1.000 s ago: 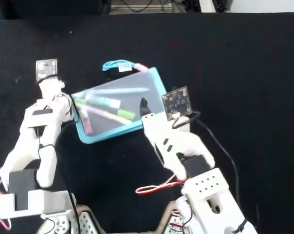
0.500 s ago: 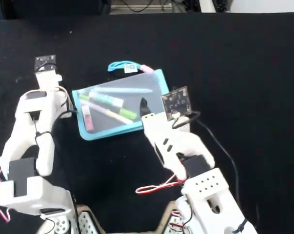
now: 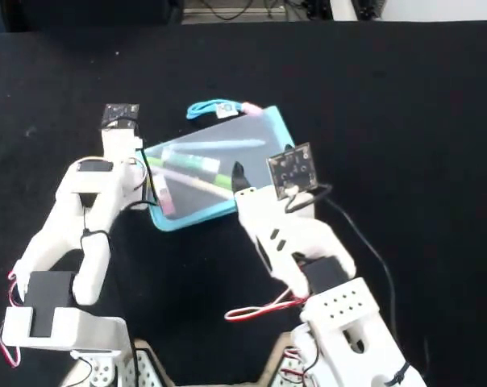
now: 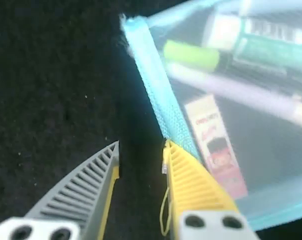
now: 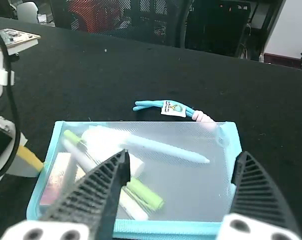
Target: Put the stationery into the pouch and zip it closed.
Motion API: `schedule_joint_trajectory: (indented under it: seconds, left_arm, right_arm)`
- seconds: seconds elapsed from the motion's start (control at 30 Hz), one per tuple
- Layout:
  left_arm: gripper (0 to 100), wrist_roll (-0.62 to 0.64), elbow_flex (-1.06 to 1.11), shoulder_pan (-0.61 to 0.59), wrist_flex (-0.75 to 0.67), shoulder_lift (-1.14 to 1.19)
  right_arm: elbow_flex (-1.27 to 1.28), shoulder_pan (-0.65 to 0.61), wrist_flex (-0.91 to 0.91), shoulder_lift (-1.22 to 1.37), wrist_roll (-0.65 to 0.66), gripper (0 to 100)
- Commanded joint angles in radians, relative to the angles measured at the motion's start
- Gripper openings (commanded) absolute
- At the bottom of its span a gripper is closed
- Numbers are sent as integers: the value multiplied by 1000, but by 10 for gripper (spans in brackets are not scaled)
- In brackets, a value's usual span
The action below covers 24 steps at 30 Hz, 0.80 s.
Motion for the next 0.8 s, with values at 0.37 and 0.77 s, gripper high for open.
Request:
schedule_joint_trajectory:
  seconds: [0.37,0.77]
  left_arm:
    - [148,2,77,-240,34,-190]
    - [148,8,407,-203,-95,-454]
  right_arm:
    - [-7,9,-25,-12,8,325]
    - [-7,9,-20,-12,8,173]
